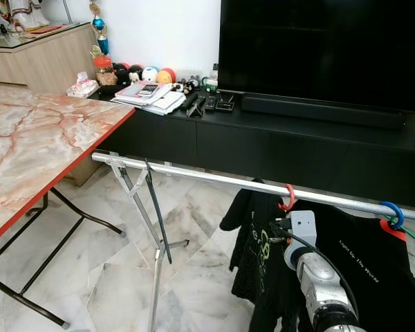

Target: Hang hanger

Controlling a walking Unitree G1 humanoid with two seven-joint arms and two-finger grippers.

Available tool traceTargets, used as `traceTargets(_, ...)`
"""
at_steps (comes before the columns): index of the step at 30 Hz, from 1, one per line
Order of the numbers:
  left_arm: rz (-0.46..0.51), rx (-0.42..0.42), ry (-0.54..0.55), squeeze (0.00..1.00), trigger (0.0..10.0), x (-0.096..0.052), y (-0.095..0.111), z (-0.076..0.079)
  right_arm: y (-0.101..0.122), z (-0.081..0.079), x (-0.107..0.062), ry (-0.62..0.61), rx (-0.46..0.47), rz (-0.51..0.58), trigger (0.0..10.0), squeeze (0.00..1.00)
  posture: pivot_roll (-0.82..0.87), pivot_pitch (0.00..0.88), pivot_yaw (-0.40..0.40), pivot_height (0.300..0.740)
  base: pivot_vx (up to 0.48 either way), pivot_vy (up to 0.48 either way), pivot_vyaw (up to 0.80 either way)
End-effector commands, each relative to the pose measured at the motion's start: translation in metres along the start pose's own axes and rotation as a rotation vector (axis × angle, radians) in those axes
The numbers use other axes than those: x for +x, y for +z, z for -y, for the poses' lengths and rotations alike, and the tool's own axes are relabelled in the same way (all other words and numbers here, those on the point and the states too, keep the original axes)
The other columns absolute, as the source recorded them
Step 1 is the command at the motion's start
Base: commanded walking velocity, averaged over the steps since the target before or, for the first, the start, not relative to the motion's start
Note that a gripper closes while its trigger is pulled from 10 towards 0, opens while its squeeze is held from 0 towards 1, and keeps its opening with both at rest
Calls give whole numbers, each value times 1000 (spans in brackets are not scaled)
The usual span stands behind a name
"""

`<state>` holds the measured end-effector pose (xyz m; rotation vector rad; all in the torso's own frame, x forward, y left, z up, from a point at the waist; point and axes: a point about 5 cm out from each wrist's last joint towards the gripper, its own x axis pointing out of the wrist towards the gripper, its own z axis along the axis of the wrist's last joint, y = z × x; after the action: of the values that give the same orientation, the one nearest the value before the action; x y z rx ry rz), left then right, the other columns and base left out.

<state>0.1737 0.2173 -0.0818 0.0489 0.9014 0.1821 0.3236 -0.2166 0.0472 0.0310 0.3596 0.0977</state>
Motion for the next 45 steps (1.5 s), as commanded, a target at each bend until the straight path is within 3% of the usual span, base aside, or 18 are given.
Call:
traceTargets(1,-13,-8,4,0,10000,-1,-4,3,17,3,-1,-27,7,113,0,0,117,0,-30,740,0,0,0)
traceTargets(10,-17,-8,-17,0,10000,-1,-7,9,22,-2,-25,-27,25,279,0,0,98,0,-29,740,0,0,0)
traceTargets(30,-17,-8,-16,0,10000,-2,-7,9,24,-5,-33,-33,30,274,0,0,98,0,-29,740,0,0,0)
traceTargets(32,6,-12,-20,0,10000,-1,-2,8,-34,-9,-42,-82,116,157,0,0,109,7,-30,740,0,0,0)
traceTargets(34,16,-11,-23,0,10000,-1,-1,8,-51,-12,-48,-103,130,140,0,0,102,6,-29,740,0,0,0)
traceTargets(40,24,-9,-33,0,10000,0,1,13,-37,-12,-43,-89,112,187,0,0,106,6,-32,740,0,0,0)
traceTargets(45,27,-9,-38,0,10000,0,2,14,-45,-16,-42,-82,105,177,0,0,106,7,-33,740,0,0,0)
